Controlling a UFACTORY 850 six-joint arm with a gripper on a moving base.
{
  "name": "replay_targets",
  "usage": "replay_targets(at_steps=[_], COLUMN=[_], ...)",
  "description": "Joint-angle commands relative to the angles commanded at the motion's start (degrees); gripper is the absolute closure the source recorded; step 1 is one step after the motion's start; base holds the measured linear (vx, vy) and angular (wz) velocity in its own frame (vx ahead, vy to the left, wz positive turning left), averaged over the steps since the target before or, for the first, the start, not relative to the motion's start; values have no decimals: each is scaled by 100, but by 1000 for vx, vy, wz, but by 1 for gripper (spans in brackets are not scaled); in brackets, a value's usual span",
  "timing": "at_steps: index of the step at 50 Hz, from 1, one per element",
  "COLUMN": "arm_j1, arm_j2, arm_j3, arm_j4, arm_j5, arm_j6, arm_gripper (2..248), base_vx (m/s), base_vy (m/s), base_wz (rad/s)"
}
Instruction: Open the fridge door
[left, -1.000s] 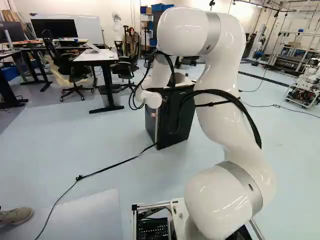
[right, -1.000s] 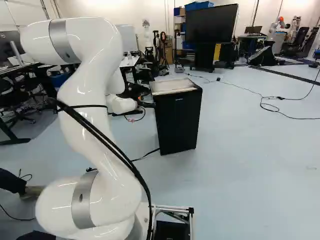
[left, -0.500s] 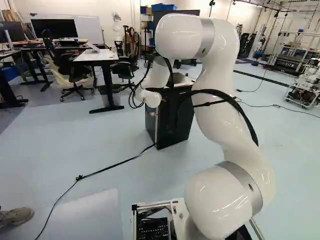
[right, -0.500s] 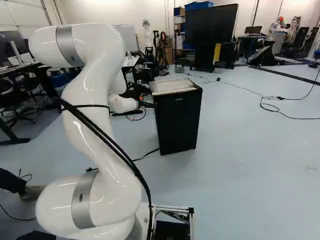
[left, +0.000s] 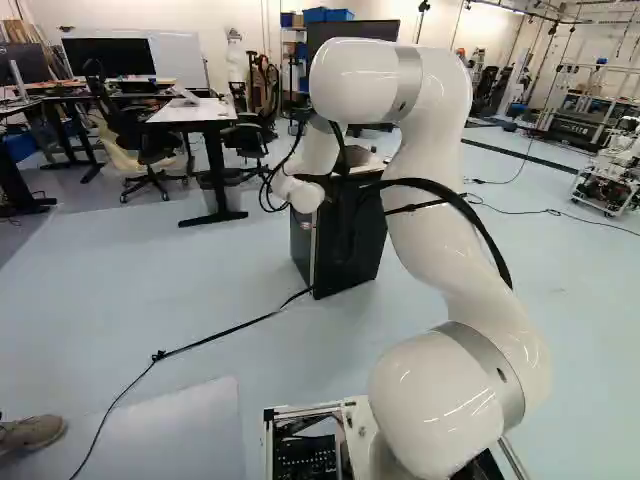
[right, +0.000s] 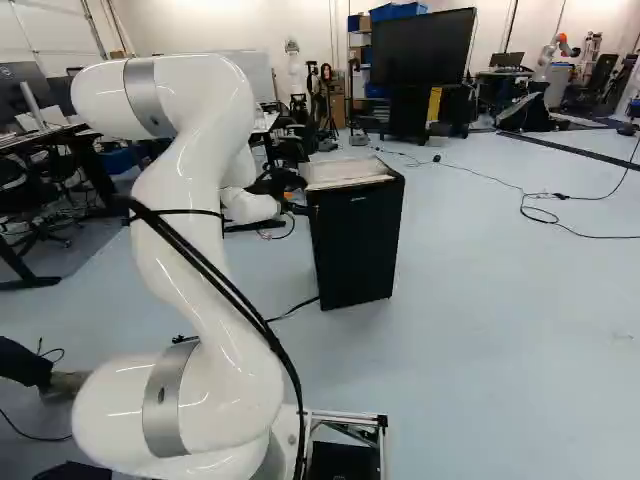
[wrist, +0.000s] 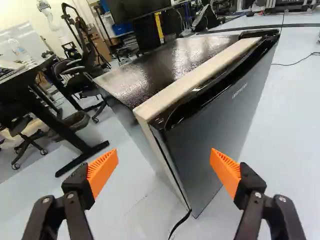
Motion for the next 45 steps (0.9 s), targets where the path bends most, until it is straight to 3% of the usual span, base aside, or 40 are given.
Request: replay_targets(at_steps=[45], arm_j1=[-242], arm_j2=[-249], arm_j3=[-363], arm_j4=[346], arm_j5=[0], arm_j6=[0], arm_gripper=[3], base_vx=[0], base_vy=[0], base_wz=[0])
